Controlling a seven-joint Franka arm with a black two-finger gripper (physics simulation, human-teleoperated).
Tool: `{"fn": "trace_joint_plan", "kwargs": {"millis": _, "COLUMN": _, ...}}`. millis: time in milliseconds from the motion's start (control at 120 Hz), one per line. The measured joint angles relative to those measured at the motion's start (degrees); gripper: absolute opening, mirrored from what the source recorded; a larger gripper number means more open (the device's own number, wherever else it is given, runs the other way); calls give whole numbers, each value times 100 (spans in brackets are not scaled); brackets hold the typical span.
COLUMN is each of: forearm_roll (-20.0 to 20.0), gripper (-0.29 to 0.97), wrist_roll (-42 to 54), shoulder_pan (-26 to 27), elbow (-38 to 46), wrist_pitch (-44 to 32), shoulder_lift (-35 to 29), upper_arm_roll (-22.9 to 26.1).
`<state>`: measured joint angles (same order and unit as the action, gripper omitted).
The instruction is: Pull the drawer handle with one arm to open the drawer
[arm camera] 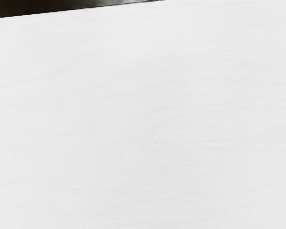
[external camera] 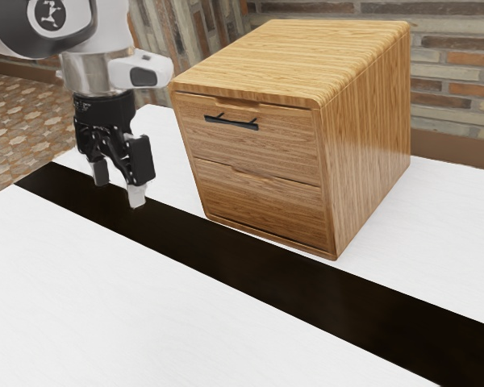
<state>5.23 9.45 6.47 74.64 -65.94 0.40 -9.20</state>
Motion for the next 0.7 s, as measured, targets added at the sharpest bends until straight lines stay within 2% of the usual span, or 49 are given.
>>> {"fn": "trace_joint_plan", "kwargs": {"millis": 108, "forearm_roll": 26, "gripper": 66, "wrist_roll": 192, "shoulder_pan": -209, "elbow": -8, "wrist_pitch": -567, "shoulder_lift": -13, "upper_arm_roll": 8}}
{"fn": "trace_joint_plan", "kwargs": {"millis": 167, "forearm_roll": 40, "gripper": 66, "wrist_roll": 290, "shoulder_pan": -406, "elbow": -678, "wrist_pitch": -700, "shoulder_lift": -450, "upper_arm_roll": 108}}
{"fn": "trace_joint_plan", "kwargs": {"millis": 208, "forearm_roll": 10, "gripper": 66, "wrist_roll": 401, "shoulder_pan": -1080, "elbow": -907, "wrist_pitch": -795, "shoulder_lift": -578, "upper_arm_roll": 237}}
{"fn": "trace_joint_plan", "kwargs": {"millis": 267, "forearm_roll": -128, "gripper": 66, "wrist_roll": 894, "shoulder_pan": -2187, "elbow": -1014, "wrist_pitch": -1120, "shoulder_lift": -435, "upper_arm_roll": 583}}
{"fn": "trace_joint_plan", "kwargs": {"millis": 325, "forearm_roll": -216, "gripper": 66, "wrist_roll": 1501, "shoulder_pan": -2644, "elbow": -1036, "wrist_pitch": -1409, "shoulder_lift": -122, "upper_arm_roll": 932}}
{"fn": "trace_joint_plan", "kwargs": {"millis": 458, "forearm_roll": -463, "gripper": 66, "wrist_roll": 2633, "shoulder_pan": -2707, "elbow": -909, "wrist_pitch": -1841, "shoulder_lift": 179, "upper_arm_roll": 1119}}
{"fn": "trace_joint_plan", "kwargs": {"millis": 558, "forearm_roll": -526, "gripper": 66, "wrist_roll": 3344, "shoulder_pan": -2577, "elbow": -111, "wrist_pitch": -2634, "shoulder_lift": 67, "upper_arm_roll": 1322}}
{"fn": "trace_joint_plan", "kwargs": {"millis": 700, "forearm_roll": -505, "gripper": 66, "wrist_roll": 4235, "shoulder_pan": -2132, "elbow": 857, "wrist_pitch": -3956, "shoulder_lift": 13, "upper_arm_roll": 1436}}
